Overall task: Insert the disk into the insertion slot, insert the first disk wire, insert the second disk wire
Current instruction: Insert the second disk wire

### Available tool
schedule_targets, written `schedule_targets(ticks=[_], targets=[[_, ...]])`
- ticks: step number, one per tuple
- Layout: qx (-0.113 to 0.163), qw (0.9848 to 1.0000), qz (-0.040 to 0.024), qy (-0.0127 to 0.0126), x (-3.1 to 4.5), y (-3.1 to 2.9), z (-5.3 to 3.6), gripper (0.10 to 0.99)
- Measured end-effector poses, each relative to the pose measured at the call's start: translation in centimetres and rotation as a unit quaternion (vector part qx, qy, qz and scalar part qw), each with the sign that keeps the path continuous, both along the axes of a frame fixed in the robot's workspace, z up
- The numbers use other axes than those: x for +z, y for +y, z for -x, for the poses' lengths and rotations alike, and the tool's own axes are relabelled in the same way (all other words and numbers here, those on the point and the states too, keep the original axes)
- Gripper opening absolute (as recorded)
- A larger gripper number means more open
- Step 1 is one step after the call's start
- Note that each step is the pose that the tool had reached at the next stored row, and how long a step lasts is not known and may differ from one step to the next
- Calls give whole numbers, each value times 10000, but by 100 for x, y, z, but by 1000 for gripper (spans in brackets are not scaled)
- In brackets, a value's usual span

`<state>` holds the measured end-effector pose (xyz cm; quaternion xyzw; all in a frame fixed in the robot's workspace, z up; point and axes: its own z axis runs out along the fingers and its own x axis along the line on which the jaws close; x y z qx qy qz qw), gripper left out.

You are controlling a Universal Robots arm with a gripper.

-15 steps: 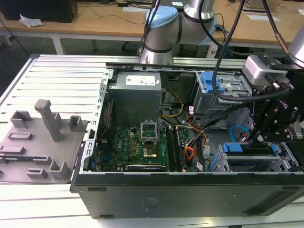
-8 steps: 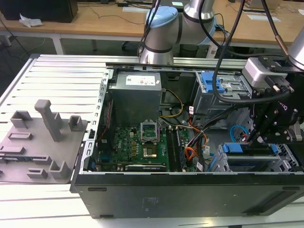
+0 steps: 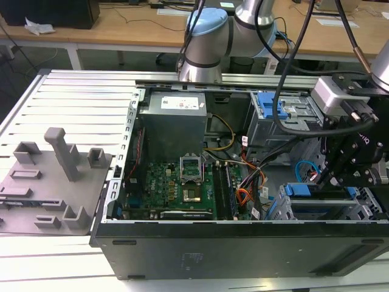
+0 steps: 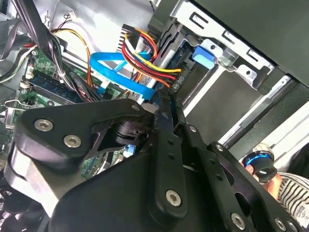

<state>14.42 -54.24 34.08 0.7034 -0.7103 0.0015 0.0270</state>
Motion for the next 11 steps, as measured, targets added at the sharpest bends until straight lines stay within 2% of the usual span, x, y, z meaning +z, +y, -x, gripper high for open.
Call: schedule_targets(ticks=[5, 9, 10, 11], targets=[[7, 10000, -4, 0, -55, -1, 0, 161], [8, 10000, -8, -1, -57, 0, -1, 161], [7, 10000, -7, 0, -58, -1, 0, 235], [7, 10000, -6, 0, -57, 0, 0, 235]])
